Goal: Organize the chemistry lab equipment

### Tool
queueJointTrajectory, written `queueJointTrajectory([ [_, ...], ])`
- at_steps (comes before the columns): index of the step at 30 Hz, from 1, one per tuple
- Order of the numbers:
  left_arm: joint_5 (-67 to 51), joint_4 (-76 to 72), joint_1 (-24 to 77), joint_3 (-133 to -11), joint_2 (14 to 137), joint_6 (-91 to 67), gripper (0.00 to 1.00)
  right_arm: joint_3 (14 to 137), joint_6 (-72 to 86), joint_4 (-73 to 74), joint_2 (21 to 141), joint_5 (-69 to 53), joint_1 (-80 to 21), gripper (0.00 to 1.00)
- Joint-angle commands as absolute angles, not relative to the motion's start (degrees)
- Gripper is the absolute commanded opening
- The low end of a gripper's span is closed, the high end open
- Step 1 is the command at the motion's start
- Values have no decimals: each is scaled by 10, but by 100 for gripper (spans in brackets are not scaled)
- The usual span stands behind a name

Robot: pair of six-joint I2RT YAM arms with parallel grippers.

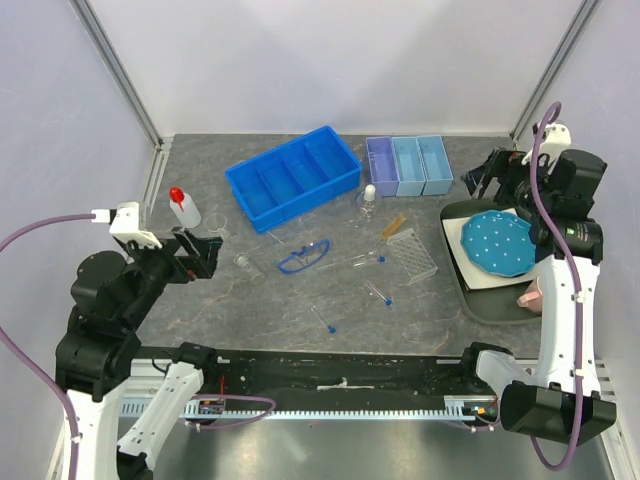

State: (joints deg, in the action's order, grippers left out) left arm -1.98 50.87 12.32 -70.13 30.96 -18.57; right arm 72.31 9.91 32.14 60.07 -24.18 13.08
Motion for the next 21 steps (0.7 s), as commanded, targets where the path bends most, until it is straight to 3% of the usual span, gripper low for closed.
queueJointTrajectory([
  [1, -2, 503, 124, -672, 322, -173, 100, 722, 50, 287, 602, -393, 127, 98],
  [13, -2, 486, 124, -602, 356, -191, 100, 688, -223, 391, 625, -583, 13, 98],
  [21, 52, 452, 119, -581, 414, -177, 100, 637, -276, 365, 663, -602, 4, 98],
])
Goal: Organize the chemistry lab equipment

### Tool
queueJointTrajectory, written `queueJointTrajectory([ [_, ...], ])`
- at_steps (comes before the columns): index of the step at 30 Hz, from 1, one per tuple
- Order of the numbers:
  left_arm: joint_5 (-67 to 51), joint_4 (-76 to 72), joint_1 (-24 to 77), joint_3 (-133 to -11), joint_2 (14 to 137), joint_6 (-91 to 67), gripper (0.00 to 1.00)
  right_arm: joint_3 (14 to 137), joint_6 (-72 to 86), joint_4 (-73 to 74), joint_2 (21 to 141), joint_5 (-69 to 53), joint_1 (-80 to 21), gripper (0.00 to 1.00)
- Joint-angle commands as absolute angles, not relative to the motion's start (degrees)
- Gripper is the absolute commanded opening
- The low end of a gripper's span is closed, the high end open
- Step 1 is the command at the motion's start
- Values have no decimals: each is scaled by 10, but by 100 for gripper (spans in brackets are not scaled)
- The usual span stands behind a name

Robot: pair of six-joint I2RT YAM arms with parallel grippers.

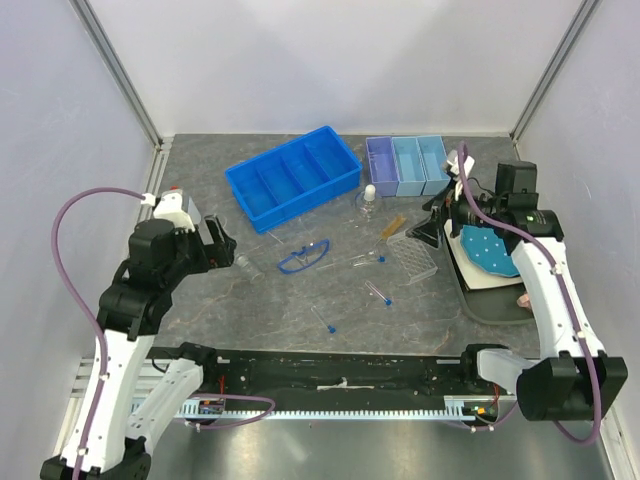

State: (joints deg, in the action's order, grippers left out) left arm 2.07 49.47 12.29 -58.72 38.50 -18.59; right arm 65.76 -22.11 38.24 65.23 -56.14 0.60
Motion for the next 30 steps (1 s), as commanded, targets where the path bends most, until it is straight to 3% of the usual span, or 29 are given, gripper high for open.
queueJointTrajectory([
  [1, 50, 445, 118, -581, 420, -177, 100, 631, -277, 358, 666, -599, 4, 98],
  [12, -24, 397, 115, -585, 496, -193, 100, 603, -280, 322, 696, -580, 4, 98],
  [22, -180, 358, 126, -553, 565, -235, 91, 570, -316, 334, 694, -556, 4, 98],
  [30, -129, 351, 239, -574, 643, -222, 90, 570, -318, 333, 708, -564, 4, 98],
])
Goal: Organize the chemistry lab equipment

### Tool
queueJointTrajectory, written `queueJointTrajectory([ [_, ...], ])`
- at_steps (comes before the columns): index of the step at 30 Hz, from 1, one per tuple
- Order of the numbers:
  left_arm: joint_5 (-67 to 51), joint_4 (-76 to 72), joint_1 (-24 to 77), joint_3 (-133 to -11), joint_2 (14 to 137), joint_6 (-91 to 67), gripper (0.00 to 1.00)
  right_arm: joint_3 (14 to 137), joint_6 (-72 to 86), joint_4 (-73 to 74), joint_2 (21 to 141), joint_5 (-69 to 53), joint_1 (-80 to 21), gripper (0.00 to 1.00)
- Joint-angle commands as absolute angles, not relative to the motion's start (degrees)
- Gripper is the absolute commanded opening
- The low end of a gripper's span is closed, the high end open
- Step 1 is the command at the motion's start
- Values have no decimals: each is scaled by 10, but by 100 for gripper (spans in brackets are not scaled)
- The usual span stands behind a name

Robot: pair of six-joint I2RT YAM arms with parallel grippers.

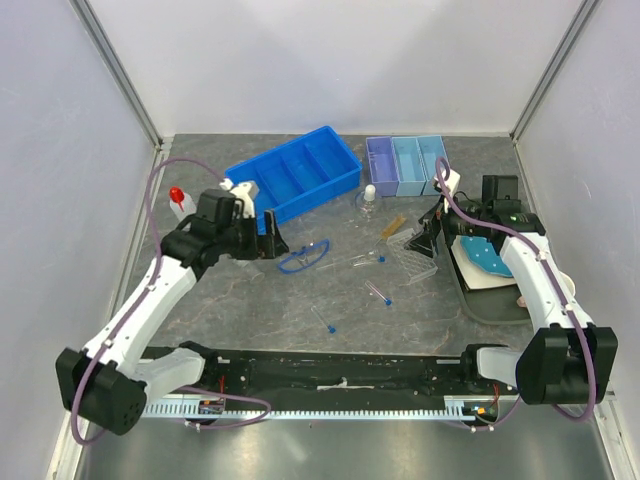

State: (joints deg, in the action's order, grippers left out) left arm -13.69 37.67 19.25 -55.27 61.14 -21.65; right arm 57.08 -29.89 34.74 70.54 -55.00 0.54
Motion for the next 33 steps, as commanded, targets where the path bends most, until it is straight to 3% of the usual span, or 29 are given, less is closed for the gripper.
queueJointTrajectory([
  [1, -114, 352, 261, -577, 662, -215, 90, 570, -319, 334, 710, -564, 4, 98],
  [16, 22, 438, 370, -745, 874, -64, 82, 570, -341, 345, 733, -566, 4, 98],
  [33, 22, 448, 381, -838, 1027, 28, 72, 577, -359, 360, 751, -562, 4, 98],
])
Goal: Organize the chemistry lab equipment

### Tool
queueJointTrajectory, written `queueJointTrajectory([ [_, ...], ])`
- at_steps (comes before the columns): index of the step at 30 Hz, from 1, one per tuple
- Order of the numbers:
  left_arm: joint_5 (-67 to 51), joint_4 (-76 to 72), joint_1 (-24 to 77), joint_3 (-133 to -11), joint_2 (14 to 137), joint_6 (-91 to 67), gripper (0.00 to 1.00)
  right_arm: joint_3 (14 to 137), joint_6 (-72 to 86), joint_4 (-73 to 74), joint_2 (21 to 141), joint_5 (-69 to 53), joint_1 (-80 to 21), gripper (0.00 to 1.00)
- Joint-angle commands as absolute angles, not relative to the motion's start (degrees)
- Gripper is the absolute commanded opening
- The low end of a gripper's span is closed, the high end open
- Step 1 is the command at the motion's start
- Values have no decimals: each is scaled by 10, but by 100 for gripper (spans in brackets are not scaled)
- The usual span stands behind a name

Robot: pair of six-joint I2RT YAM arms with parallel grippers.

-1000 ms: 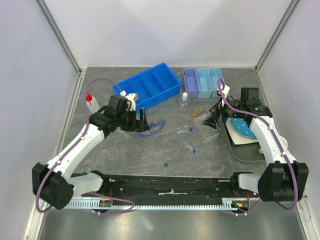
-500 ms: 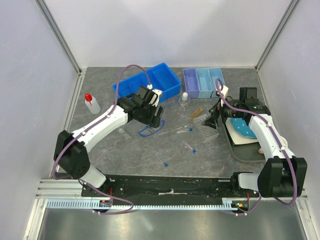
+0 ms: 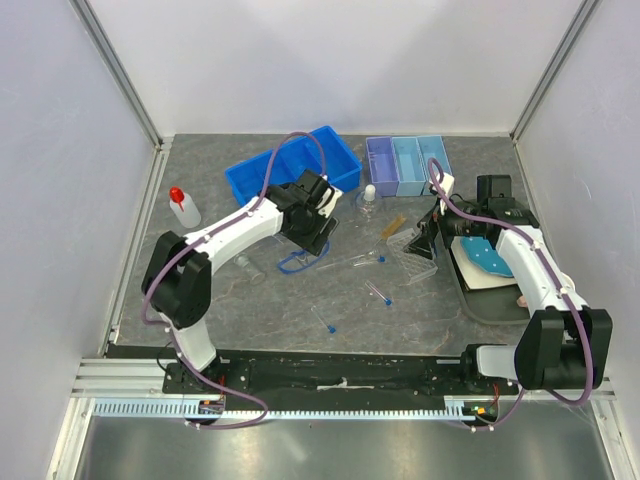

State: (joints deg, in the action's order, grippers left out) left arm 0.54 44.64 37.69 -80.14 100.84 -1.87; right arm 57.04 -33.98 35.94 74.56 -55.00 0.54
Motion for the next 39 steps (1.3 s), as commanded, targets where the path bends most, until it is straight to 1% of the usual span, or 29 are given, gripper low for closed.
queueJointTrajectory([
  [1, 24, 448, 381, -841, 1033, 31, 71, 577, -359, 361, 751, -562, 4, 98],
  [12, 34, 461, 381, -852, 1090, 54, 62, 581, -362, 366, 763, -560, 4, 98],
  [20, 40, 459, 381, -844, 1111, 58, 60, 584, -365, 371, 768, -560, 4, 98],
  [24, 63, 456, 381, -841, 1122, 58, 56, 585, -365, 373, 766, -559, 4, 98],
  [30, 92, 442, 386, -833, 1127, 59, 54, 585, -365, 374, 769, -559, 4, 98],
  [37, 125, 432, 410, -831, 1140, 56, 49, 590, -367, 380, 773, -559, 4, 98],
  [39, 138, 431, 415, -832, 1142, 51, 46, 591, -368, 381, 775, -559, 4, 98],
])
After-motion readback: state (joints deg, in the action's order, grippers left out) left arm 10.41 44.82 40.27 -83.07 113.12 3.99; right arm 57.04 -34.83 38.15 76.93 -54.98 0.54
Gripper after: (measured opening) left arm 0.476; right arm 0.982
